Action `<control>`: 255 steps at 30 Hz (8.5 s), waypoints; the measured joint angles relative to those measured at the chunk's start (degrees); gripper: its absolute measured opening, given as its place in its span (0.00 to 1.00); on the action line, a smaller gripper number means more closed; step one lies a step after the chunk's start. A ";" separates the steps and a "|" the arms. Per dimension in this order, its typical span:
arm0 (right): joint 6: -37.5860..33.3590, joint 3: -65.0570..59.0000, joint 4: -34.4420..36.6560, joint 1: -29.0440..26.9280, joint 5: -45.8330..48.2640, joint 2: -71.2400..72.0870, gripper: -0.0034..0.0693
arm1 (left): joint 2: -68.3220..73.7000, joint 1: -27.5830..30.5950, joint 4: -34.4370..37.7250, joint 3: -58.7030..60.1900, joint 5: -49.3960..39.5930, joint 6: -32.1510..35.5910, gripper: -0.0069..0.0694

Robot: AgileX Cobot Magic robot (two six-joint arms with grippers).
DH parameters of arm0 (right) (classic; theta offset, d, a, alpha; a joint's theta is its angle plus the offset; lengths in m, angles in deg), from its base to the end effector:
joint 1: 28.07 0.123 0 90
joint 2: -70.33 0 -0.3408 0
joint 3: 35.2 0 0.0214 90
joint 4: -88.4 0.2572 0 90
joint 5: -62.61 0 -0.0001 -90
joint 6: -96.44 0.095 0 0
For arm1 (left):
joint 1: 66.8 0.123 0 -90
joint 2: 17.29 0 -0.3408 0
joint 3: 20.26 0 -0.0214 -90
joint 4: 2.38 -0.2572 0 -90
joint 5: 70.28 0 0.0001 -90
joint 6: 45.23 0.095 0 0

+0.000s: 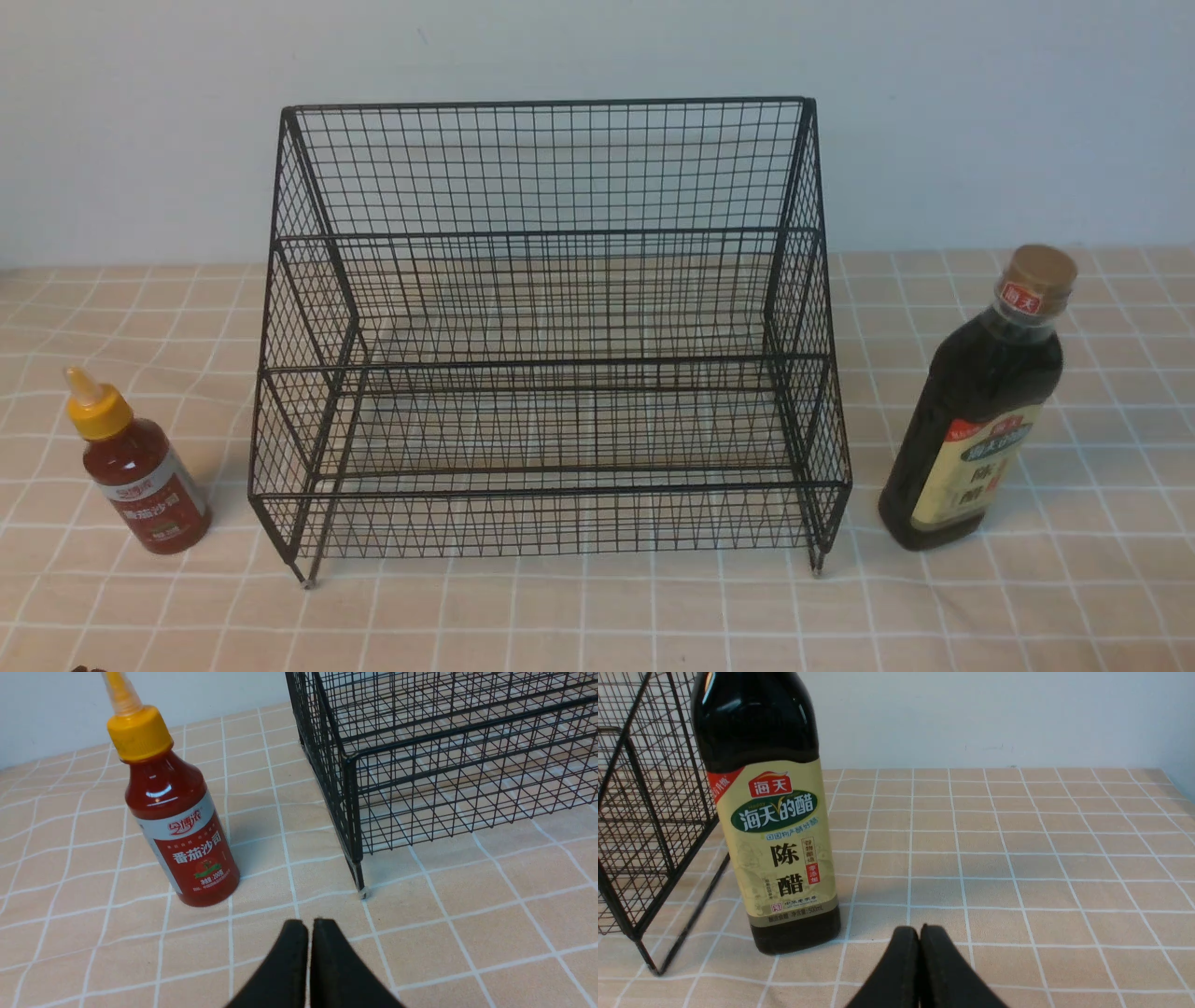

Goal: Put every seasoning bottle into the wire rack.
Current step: Use the right arm to grab the condiment bottle closest to it, then use the right arm to put the condiment bottle back on the shelf, then use the left arm to grab the condiment bottle closest to it

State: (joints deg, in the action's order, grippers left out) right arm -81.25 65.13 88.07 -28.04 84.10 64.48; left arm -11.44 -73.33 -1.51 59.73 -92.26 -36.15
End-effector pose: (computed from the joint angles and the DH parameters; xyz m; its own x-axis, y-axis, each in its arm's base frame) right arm 0.0065 -0.0002 0.1713 -0.2923 0.0348 -0.9557 0.0117 0.9994 0.0328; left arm 0.0063 -0.0013 0.1686 -0.2837 0.1773 -0.9424 0.1616 0.9775 0.1353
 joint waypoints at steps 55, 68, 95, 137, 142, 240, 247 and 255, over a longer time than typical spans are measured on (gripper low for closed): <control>10.17 -0.36 8.04 0.00 -35.04 0.00 0.04 | 0.00 0.00 0.00 0.00 0.00 0.00 0.08; 20.51 7.40 -15.43 0.00 -39.21 -13.40 0.33 | 0.00 0.00 0.00 0.00 0.00 0.00 0.08; 25.41 27.00 -33.21 0.00 -59.19 -69.41 0.70 | 0.00 0.00 0.00 0.00 0.00 0.00 0.08; 40.33 61.47 -35.68 18.43 -18.53 -65.43 0.50 | 0.00 0.00 0.00 0.00 0.00 0.00 0.08; 42.70 64.76 -34.22 23.15 -18.43 -70.38 0.50 | 0.00 0.00 0.00 0.00 0.00 0.00 0.08; 40.91 71.12 -37.11 32.03 -5.06 -87.85 0.71 | 0.00 0.00 0.00 0.00 0.00 0.00 0.08; 40.91 71.12 -37.11 32.03 -4.94 -83.97 0.71 | 0.00 0.00 0.00 0.00 0.00 0.00 0.08; 40.91 71.12 -35.14 32.10 -1.68 -73.32 0.67 | 0.00 0.00 0.00 0.00 0.00 0.00 0.08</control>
State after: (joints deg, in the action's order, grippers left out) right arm -40.34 136.26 52.93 4.06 82.42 -8.84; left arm -11.44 -73.33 -1.51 59.73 -92.26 -36.15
